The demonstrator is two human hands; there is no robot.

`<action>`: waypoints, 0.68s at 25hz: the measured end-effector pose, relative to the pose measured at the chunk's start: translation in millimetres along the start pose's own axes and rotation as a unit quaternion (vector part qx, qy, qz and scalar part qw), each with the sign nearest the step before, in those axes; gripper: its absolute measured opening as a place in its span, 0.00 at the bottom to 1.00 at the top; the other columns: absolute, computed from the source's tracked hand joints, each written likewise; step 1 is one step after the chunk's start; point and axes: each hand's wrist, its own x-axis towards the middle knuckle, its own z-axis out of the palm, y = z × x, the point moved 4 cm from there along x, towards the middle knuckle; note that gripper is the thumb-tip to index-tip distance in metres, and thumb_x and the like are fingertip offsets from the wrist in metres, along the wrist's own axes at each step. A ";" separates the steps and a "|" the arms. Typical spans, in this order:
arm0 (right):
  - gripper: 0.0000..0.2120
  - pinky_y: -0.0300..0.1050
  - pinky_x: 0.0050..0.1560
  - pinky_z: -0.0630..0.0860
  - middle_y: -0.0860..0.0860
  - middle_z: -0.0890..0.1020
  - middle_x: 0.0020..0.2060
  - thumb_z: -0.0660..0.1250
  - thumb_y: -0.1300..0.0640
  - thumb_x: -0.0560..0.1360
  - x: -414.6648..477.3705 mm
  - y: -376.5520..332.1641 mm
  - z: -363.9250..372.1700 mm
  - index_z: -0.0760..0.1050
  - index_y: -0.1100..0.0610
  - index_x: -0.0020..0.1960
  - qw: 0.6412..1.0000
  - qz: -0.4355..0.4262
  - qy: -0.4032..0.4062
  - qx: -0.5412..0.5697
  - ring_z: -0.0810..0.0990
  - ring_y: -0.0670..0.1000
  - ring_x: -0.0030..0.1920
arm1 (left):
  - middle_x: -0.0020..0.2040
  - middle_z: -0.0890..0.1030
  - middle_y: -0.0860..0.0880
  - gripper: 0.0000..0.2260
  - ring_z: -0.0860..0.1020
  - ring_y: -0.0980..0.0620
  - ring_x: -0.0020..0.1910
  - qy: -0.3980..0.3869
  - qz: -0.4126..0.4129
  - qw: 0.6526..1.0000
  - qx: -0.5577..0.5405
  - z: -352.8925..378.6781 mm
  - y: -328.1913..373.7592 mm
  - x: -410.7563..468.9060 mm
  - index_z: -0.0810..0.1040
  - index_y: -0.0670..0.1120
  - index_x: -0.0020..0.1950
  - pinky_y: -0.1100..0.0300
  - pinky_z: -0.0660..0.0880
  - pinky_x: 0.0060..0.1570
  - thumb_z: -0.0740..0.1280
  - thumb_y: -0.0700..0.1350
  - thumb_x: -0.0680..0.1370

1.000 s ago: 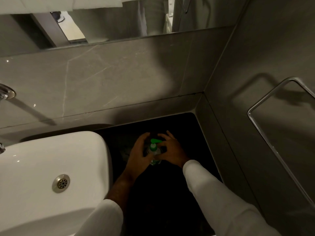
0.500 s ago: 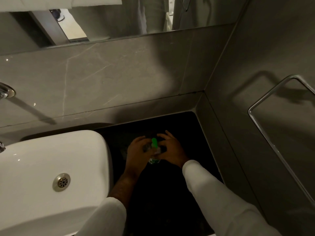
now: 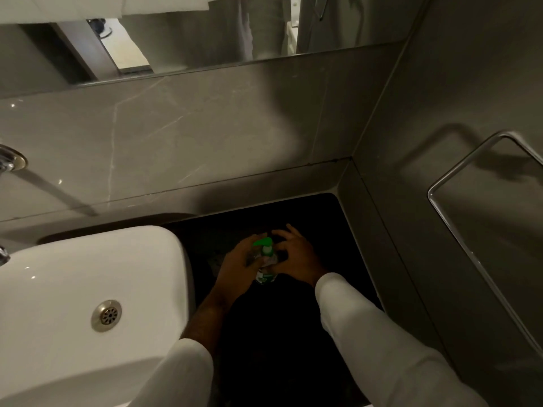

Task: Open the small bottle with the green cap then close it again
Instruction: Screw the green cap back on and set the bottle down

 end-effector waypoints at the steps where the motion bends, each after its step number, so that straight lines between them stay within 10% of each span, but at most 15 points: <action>1: 0.25 0.61 0.80 0.58 0.46 0.69 0.78 0.80 0.47 0.65 0.3 1.5 0.3 0.85 0.54 0.60 1.000 0.000 0.001 0.000 0.53 0.56 0.83 | 0.67 0.79 0.51 0.24 0.78 0.50 0.66 -0.014 -0.004 0.999 -0.050 0.5 -1.0 -2.7 0.73 0.50 0.71 0.57 0.76 0.63 0.72 0.36 0.77; 6: 0.24 0.61 0.80 0.58 0.47 0.69 0.78 0.80 0.48 0.66 2.8 1.2 2.5 0.85 0.54 0.60 1.000 -0.003 -0.004 -0.004 0.52 0.57 0.83 | 0.49 0.84 0.58 0.17 0.83 0.59 0.51 0.100 0.016 0.993 0.054 -5.0 8.7 -6.3 0.82 0.56 0.53 0.57 0.82 0.50 0.79 0.57 0.67; 11: 0.26 0.63 0.81 0.56 0.46 0.69 0.78 0.80 0.44 0.64 0.2 3.1 -4.4 0.85 0.53 0.60 1.000 0.002 -0.008 -0.009 0.53 0.57 0.83 | 0.61 0.78 0.52 0.09 0.79 0.50 0.62 0.074 0.065 0.985 0.143 -9.9 12.4 1.0 0.87 0.46 0.54 0.59 0.75 0.61 0.74 0.38 0.74; 15: 0.22 0.63 0.80 0.56 0.47 0.69 0.78 0.79 0.48 0.67 -1.1 -3.7 -5.8 0.85 0.54 0.60 1.000 -0.005 -0.011 -0.026 0.52 0.57 0.83 | 0.50 0.78 0.74 0.16 0.74 0.69 0.57 0.042 0.064 0.987 0.142 -7.3 21.4 -3.5 0.85 0.58 0.55 0.76 0.69 0.55 0.78 0.56 0.68; 17: 0.23 0.65 0.80 0.55 0.47 0.68 0.78 0.79 0.46 0.67 -2.1 -7.6 -7.4 0.85 0.53 0.59 0.999 -0.015 -0.019 -0.046 0.51 0.57 0.83 | 0.46 0.77 0.72 0.15 0.74 0.61 0.58 0.072 0.078 0.982 0.158 -5.3 21.9 -0.6 0.87 0.53 0.54 0.77 0.67 0.52 0.79 0.51 0.68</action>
